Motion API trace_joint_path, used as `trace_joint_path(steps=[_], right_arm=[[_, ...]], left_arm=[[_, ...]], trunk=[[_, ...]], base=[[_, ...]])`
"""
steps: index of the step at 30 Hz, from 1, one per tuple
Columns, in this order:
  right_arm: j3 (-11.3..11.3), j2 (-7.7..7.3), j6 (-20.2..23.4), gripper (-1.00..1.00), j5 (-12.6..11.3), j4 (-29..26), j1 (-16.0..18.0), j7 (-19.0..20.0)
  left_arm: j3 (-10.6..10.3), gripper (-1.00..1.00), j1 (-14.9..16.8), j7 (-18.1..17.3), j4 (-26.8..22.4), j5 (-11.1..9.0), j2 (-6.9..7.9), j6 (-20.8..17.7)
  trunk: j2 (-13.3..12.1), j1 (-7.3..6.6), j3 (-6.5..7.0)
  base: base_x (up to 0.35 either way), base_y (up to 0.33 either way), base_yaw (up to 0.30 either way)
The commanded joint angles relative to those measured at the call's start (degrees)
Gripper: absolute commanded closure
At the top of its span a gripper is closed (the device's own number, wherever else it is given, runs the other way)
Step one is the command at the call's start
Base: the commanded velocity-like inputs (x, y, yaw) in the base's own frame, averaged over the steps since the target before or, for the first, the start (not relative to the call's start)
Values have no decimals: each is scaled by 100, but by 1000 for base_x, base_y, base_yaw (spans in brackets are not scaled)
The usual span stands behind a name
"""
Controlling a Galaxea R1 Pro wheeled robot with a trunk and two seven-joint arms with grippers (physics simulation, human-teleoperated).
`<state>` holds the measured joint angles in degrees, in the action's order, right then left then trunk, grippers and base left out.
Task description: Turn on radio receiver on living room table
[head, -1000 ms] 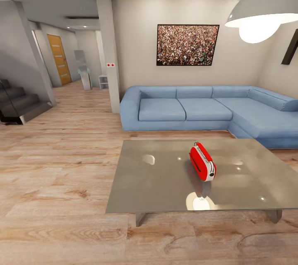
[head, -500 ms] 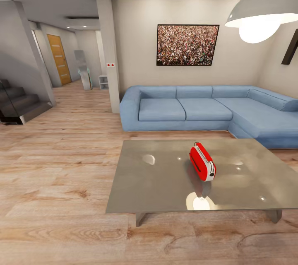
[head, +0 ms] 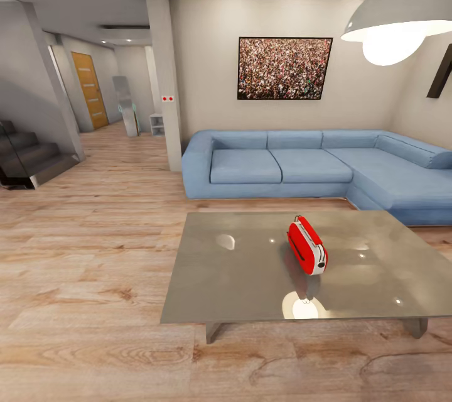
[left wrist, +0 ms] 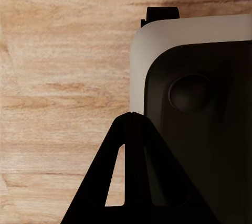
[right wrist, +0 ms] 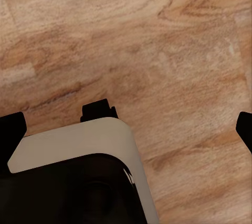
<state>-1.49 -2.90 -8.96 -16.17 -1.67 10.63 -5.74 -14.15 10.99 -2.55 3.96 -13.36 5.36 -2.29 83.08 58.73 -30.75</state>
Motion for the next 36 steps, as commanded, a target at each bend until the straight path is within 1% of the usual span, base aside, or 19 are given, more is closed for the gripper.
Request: trace_joint_path(steps=[1,36], right_arm=[[0,0,0,-100,0,0,0,1],[0,0,0,-100,0,0,0,2]], left_arm=[[0,100,0,0,0,0,0,0],[0,100,0,0,0,0,0,0]], trunk=[[0,0,0],[0,0,0]], base=[[0,0,0],[0,0,0]])
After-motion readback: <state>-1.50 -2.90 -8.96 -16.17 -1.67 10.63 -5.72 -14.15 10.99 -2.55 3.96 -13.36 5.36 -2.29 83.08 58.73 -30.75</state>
